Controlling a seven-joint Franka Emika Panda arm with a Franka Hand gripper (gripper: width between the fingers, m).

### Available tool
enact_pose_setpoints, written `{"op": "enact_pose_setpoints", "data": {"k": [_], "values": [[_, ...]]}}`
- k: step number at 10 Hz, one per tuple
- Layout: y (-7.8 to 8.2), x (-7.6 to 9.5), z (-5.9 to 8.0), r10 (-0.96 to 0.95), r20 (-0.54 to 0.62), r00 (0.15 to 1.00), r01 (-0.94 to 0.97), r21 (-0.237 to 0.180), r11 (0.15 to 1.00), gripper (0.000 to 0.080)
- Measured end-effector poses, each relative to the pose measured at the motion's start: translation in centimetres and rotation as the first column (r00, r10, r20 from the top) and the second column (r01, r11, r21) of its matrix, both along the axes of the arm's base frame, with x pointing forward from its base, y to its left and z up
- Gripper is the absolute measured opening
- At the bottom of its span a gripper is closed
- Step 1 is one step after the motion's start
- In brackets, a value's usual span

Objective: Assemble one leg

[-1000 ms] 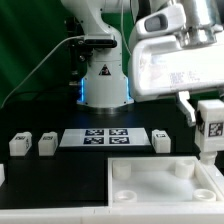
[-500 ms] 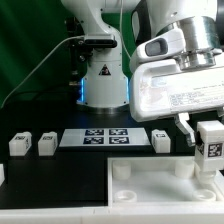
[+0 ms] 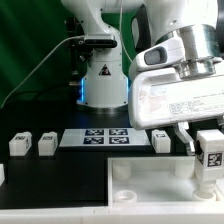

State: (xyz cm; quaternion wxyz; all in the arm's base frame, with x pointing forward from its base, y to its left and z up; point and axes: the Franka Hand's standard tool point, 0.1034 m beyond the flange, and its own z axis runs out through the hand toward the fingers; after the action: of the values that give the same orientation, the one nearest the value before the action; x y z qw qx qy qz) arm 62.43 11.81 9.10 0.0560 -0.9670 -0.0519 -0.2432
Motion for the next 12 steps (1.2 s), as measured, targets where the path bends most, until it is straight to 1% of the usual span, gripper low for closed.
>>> {"op": "enact_pose_setpoints", "data": {"k": [2,5,7,12], "values": [[-0.1,0.1,-0.3,0.001,0.005,1.000,-0.001,-0.001,1.000,0.0293],[0.0,0.0,-1.3,0.000,0.014,1.000,0.000,0.000,1.000,0.0293],[0.0,-0.2,-1.7,-0.013,0.024,1.000,0.013,0.004,1.000,0.0294],[0.0,-0.4,-1.9,-0.073,0.089,0.993,0.072,0.010,0.997,0.0294]]}}
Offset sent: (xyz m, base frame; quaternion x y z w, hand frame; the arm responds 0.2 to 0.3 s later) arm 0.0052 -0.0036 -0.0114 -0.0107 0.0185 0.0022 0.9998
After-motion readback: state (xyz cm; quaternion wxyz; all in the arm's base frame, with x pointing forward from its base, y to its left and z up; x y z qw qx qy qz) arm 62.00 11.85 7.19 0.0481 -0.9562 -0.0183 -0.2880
